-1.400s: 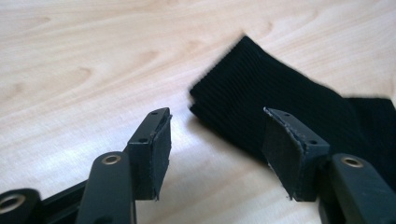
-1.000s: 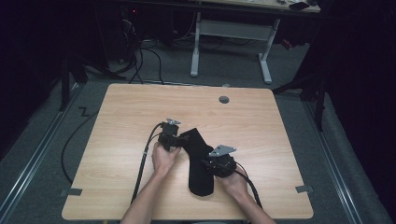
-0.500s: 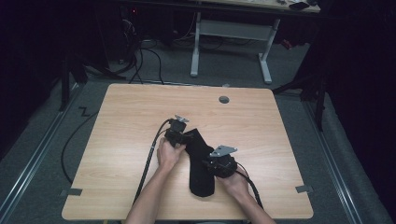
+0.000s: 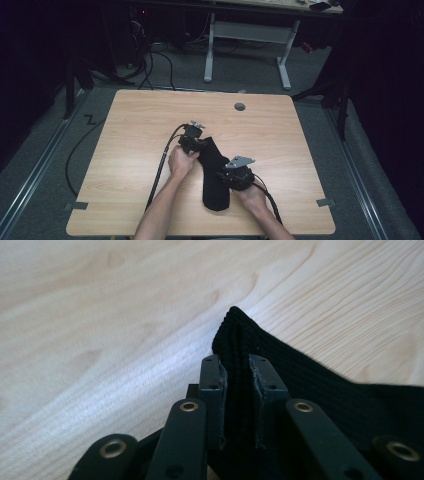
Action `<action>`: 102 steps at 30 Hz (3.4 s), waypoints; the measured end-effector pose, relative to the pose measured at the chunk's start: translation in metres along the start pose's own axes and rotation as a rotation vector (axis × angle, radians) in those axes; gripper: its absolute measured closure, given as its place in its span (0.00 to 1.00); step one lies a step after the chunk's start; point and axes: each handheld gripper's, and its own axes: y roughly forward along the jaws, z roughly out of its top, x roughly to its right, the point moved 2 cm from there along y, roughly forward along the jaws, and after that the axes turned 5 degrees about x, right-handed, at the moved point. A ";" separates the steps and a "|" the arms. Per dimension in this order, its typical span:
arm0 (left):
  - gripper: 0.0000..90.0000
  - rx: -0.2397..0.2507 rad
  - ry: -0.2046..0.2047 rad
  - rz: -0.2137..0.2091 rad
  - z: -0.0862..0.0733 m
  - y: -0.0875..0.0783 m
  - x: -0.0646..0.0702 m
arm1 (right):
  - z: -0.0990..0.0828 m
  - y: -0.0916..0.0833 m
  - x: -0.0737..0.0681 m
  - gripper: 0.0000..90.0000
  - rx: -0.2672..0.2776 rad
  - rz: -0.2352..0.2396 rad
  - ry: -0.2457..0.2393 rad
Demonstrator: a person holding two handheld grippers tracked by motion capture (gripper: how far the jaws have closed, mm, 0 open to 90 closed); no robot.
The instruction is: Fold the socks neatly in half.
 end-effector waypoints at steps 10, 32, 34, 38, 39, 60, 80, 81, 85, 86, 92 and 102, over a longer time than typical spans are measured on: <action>0.88 0.134 0.053 -0.060 0.014 -0.037 0.010 | 0.005 0.006 0.004 0.69 -0.003 -0.019 0.032; 0.88 0.228 0.116 -0.233 0.014 -0.068 0.027 | 0.036 0.038 0.006 0.84 -0.006 -0.053 0.116; 0.88 0.229 0.124 -0.244 0.010 -0.071 0.027 | 0.036 0.042 0.010 0.83 -0.006 -0.064 0.131; 0.88 0.229 0.108 -0.247 0.003 -0.070 0.022 | 0.035 0.035 0.010 0.78 0.020 -0.035 0.140; 0.88 0.227 0.100 -0.249 0.001 -0.069 0.020 | 0.035 0.029 0.008 0.77 0.037 -0.020 0.129; 0.87 0.192 0.163 -0.271 -0.030 -0.071 0.036 | 0.015 0.021 -0.018 0.68 0.022 -0.048 0.027; 0.87 0.203 0.157 -0.198 -0.039 -0.064 0.036 | 0.010 0.014 -0.028 0.63 0.025 0.004 0.039; 0.87 0.205 0.166 -0.195 -0.040 -0.065 0.038 | 0.011 0.017 -0.028 0.63 0.025 -0.006 0.038; 0.86 0.185 0.188 -0.177 -0.047 -0.065 0.043 | 0.015 0.023 -0.027 0.63 0.041 -0.024 0.051; 0.85 0.167 0.180 -0.170 -0.052 -0.061 0.040 | 0.015 0.023 -0.027 0.63 0.041 -0.023 0.053; 0.75 0.155 0.150 -0.174 -0.063 -0.058 0.038 | 0.015 0.019 -0.026 0.60 0.036 -0.016 0.060; 0.55 0.204 0.116 -0.195 -0.071 -0.080 0.047 | 0.012 -0.021 -0.012 0.71 0.096 0.003 0.071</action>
